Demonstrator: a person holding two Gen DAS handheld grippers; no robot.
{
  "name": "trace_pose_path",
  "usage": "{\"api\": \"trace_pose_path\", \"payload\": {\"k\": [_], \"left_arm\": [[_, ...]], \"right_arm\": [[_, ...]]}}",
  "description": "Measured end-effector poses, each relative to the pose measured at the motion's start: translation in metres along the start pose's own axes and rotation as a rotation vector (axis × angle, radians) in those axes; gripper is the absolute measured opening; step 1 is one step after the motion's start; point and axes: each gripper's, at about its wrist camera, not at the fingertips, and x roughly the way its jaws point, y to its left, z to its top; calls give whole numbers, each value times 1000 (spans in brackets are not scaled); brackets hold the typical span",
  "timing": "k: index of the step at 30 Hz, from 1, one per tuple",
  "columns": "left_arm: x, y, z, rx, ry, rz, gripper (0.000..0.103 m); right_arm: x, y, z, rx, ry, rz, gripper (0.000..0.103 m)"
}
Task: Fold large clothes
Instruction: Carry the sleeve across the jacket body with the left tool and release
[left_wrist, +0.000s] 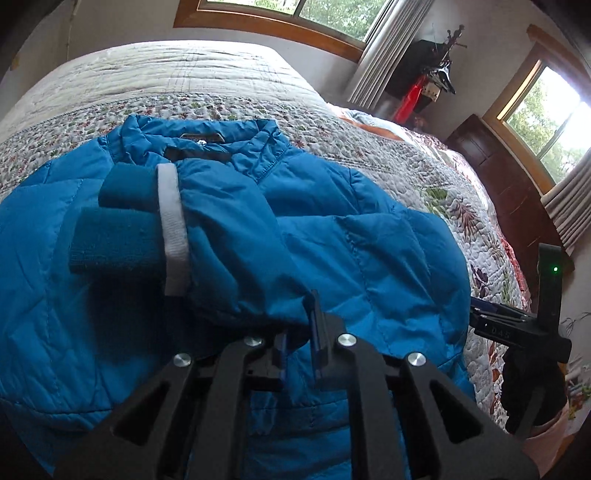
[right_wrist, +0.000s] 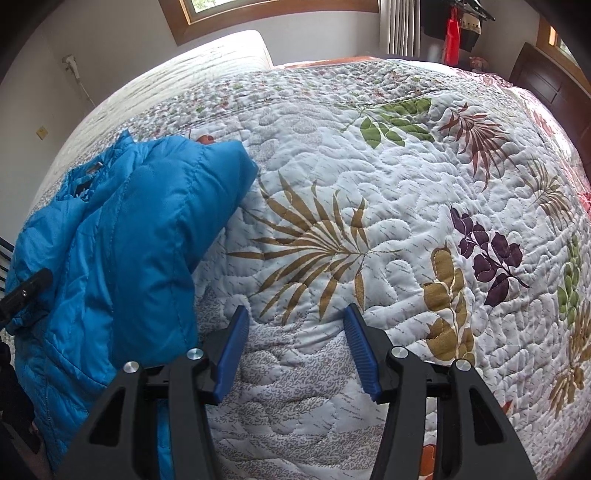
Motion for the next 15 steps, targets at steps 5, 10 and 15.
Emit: {"api": "trace_pose_path", "payload": {"k": [5,10,15], "left_arm": [[-28,-9,-8,43,-26,35,38],[-99,-9,-22,107,-174,105,73],[-148,31,-25,80,-254,203,85]], "right_arm": [[-6,2,2,-1,9,-19,55],[-42,11,9,-1,-73,-24,55],[-73,52,19,-69,-114,87,56]]}}
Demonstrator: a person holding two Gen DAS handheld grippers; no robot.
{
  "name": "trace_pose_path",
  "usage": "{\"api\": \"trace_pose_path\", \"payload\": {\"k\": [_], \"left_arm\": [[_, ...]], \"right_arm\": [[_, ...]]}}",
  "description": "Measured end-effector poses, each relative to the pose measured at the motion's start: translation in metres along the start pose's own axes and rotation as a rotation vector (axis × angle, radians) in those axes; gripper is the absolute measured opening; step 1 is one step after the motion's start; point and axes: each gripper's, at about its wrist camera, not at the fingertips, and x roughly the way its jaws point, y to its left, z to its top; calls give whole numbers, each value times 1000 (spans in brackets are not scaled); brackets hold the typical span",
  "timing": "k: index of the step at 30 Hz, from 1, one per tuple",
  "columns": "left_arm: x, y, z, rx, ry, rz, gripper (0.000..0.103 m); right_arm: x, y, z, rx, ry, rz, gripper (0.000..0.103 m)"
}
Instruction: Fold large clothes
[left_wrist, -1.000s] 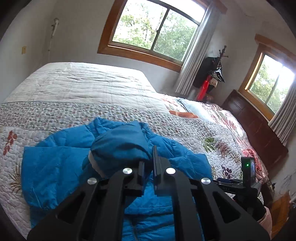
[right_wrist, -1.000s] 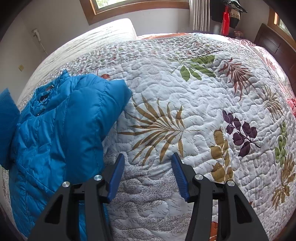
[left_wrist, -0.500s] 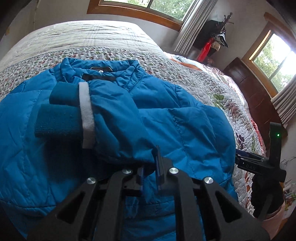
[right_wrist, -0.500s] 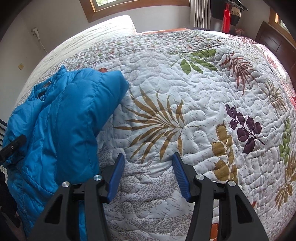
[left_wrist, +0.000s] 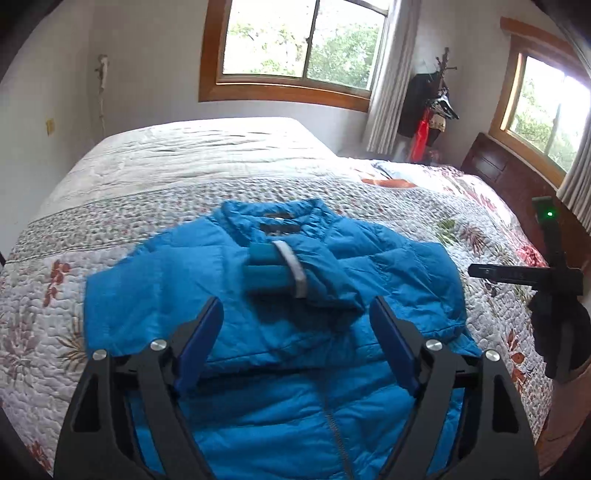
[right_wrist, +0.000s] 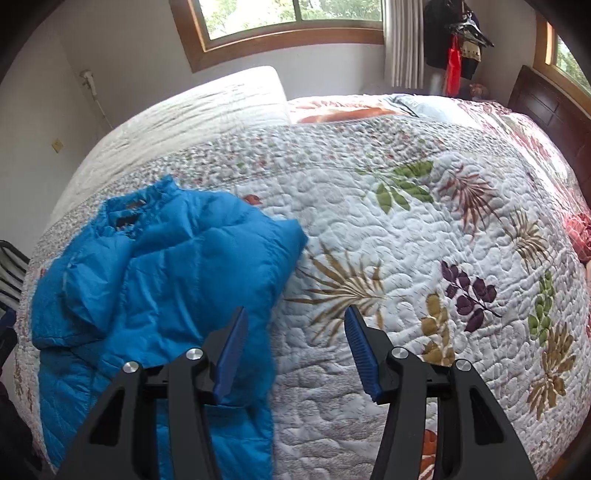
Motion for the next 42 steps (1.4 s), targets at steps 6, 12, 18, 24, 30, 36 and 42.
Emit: {"api": "trace_pose_path", "payload": {"k": [6,12,18,24,30,36,42], "left_arm": [[25,93,-3,-125,106,262,85],[40,133,-17,-202,123,264,84],[51,135,-22,-181,121,240,84],[49,138,-22,-176,102,222,84],[40,132,-20,-161,77,195,84],[60,129,-27,-155,142,188,84],[52,131,-24,-173,123,187,84]], "right_arm": [[26,89,11,-105,106,235,67],[71,146,16,-136,184,295,68],[105,163,14,-133,248,344,36],[92,153,13,-130,207,353,14],[49,128,14,-84,140,384,13],[78,118,2,-86,250,178,30],[24,139,9,-215,30,19,41]]}}
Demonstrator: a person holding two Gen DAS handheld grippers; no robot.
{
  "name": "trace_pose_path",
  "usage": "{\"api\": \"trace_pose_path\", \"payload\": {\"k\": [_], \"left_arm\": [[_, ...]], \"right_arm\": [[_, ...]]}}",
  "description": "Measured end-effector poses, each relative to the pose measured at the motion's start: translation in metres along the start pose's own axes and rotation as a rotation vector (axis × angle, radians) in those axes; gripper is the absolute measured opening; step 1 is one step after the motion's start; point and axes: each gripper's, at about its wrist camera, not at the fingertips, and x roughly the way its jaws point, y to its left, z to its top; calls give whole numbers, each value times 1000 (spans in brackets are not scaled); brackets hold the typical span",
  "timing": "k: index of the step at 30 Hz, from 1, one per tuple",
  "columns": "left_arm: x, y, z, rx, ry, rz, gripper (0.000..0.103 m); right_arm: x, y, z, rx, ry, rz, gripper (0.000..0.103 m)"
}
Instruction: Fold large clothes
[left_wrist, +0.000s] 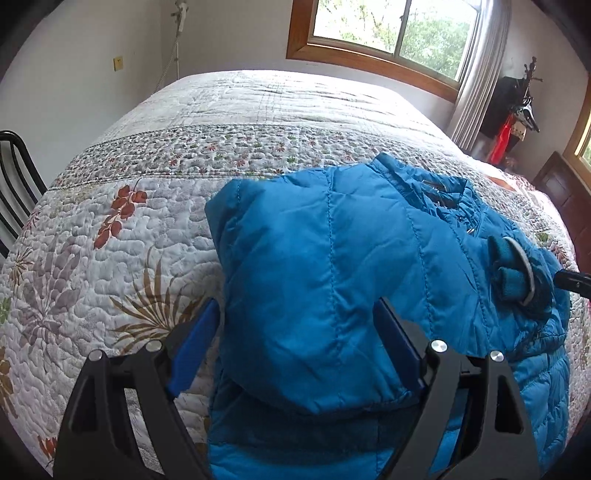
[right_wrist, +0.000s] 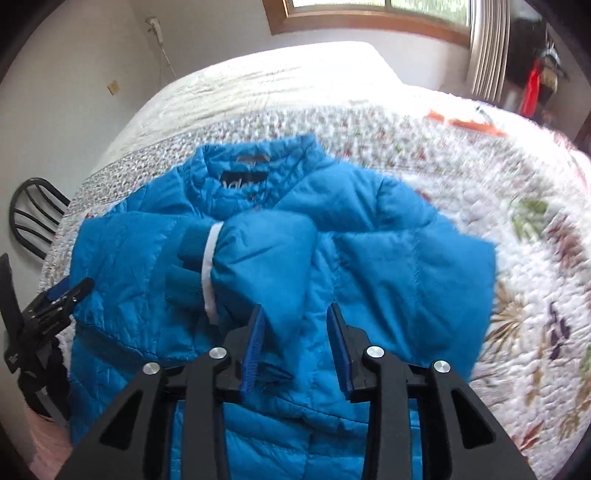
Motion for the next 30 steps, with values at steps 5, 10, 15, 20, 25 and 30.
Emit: {"api": "trace_pose_path", "payload": {"k": [5,10,15,20,25,30], "left_arm": [[-7,-2,2,-2,-17,8,84],[-5,0,2,4,-16,10,84],[3,0,1,15,-4,15,84],[5,-1,-1,22,-4,15,84],[4,-2,-1,25,-9,15,84],[3,-4,-1,25,-12,15,84]], "right_arm": [[18,47,10,-128,54,81,50],[62,71,4,-180,122,-3,63],[61,52,2,-106,101,25,28],[25,0,0,68,38,216,25],[9,-60,-24,223,51,300,28],[-1,-115,-48,332,24,299,47]]}}
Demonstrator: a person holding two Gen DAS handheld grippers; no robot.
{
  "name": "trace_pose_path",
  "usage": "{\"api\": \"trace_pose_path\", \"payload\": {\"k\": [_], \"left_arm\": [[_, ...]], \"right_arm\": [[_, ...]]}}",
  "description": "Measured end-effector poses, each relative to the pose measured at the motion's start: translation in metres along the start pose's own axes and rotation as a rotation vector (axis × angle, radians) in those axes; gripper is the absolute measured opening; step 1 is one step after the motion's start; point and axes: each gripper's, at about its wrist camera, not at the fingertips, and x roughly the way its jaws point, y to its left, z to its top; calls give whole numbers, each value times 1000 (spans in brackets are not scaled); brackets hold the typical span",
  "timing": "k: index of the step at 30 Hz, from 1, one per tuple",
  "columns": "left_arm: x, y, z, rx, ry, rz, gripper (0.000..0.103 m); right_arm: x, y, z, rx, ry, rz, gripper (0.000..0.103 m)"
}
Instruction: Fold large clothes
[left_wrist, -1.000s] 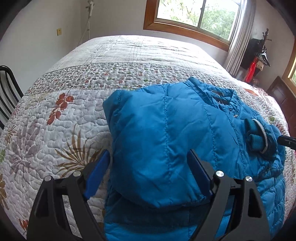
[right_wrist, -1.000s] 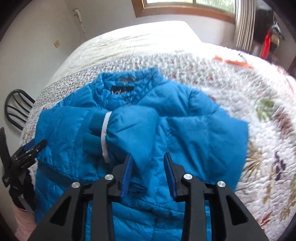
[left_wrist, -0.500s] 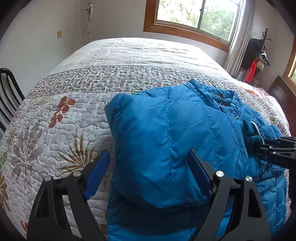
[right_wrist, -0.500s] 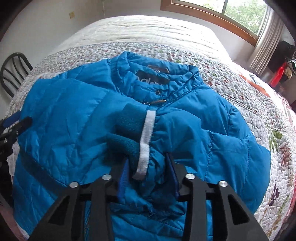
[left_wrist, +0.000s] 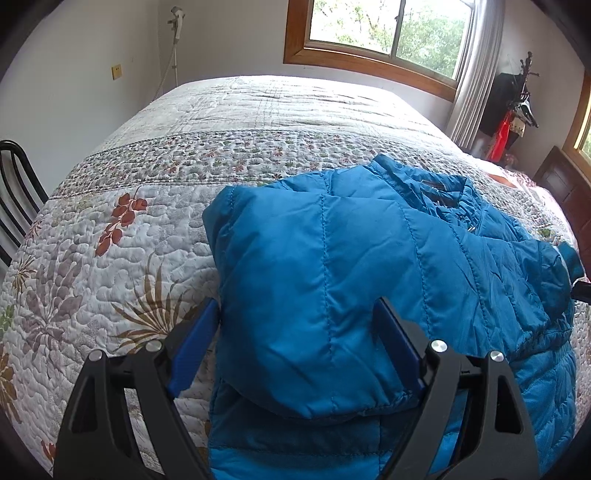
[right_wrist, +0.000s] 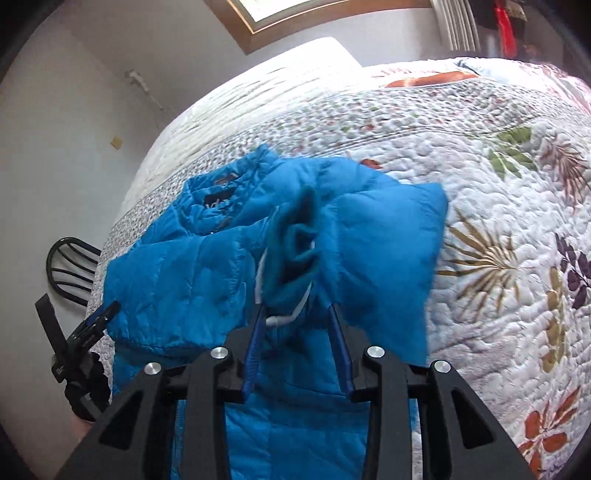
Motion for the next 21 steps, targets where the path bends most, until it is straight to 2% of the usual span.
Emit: {"api": "trace_pose_path", "payload": {"k": [2,10,11,13,14,15,18,21], "left_arm": [[-1,-1,0,0,-1,-2,84],[2,-1,0,2,0,0,84],[3,-1,-1,1,1,-1,84],[4,0,-1,2,4,-2,84],[5,0,-1,2,7,-2,84],[6,1,-1,1,8,-1,84],[9,4,-2,-6,17,-9,84],[13,6,-2,-15,30,-11,86]], "right_arm": [[-6,-15,1,44,-8,41,60],[6,-23,14,56,3,78,63],[10,-21,15,52,7,61,60],[18,-17,17,44,23,36,36],[21,-15,17,43,32,41,13],[21,-13,16,37,28,24,6],[17,-5,9,-11,4,-41,5],[26,-14,1,11,42,-107,5]]}}
